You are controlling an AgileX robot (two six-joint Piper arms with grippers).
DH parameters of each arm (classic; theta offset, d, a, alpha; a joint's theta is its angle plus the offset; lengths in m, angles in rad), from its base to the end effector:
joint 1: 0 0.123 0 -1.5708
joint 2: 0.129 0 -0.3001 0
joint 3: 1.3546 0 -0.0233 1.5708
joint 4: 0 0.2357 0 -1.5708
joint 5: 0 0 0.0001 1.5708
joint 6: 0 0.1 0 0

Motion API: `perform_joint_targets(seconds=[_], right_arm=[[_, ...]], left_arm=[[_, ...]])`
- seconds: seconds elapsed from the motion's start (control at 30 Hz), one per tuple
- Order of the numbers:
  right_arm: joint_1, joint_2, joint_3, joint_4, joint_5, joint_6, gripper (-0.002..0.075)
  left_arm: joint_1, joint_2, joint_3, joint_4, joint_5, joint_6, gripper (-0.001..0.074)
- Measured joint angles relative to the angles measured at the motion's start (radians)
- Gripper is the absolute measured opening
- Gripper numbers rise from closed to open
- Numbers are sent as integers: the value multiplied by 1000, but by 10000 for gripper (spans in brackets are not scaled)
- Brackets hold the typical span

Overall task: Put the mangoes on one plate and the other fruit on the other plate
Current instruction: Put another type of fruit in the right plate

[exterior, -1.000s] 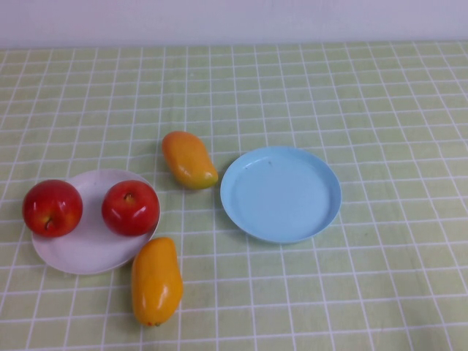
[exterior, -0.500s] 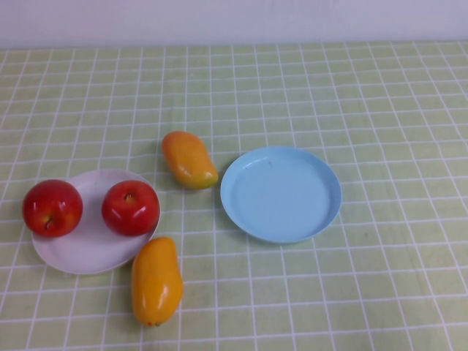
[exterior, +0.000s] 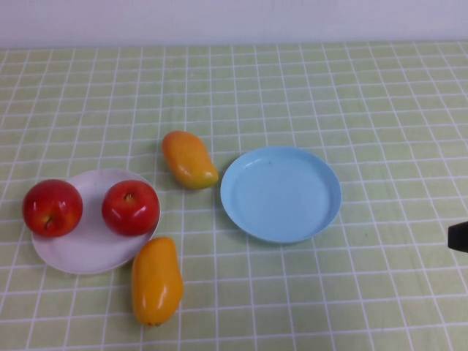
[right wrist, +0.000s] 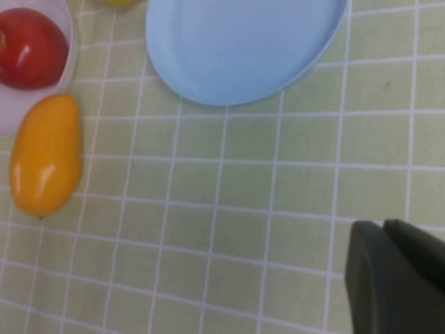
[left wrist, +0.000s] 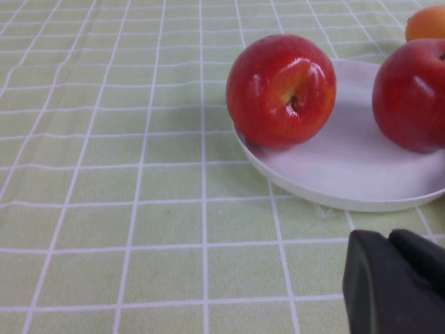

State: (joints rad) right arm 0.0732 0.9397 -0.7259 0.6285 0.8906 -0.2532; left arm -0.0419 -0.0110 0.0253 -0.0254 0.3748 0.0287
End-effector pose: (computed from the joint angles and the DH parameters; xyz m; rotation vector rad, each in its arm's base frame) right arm 0.1430 0.0564 0.3090 -0.0774 2.4677 0.6950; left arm 0.0307 -0.0022 0.1689 0.0504 1.8720 -0.0341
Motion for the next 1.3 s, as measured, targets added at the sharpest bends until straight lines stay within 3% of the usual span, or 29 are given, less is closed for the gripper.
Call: perform_joint_targets(seconds=[0.1,0.27,0.6,0.73,0.93,1.03,1.13,1.3], right_arm=[[71,109,-67,-23,1,-2,-16],[293,307,-212,-53,-19,4,-16],[665,673,-568,-245,-17,233,8],[763,792,-705,-284,35,292,123],[853,955,-889,-335,90,433,484],[869,1025,-983,-358,110,491,598],[875,1095,-1075,-416,134,576,647],[877,1204,-1211,-489,187,656,663]], left_arm=[[0,0,0,0,0,0,2],[0,0,0,0,0,0,2],[0,0,0,0,0,0,2],[0,0,0,0,0,0,2],[0,0,0,0,0,0,2],[0,0,0,0,0,0,2],[0,0,0,0,0,0,2],[0,0,0,0,0,0,2]])
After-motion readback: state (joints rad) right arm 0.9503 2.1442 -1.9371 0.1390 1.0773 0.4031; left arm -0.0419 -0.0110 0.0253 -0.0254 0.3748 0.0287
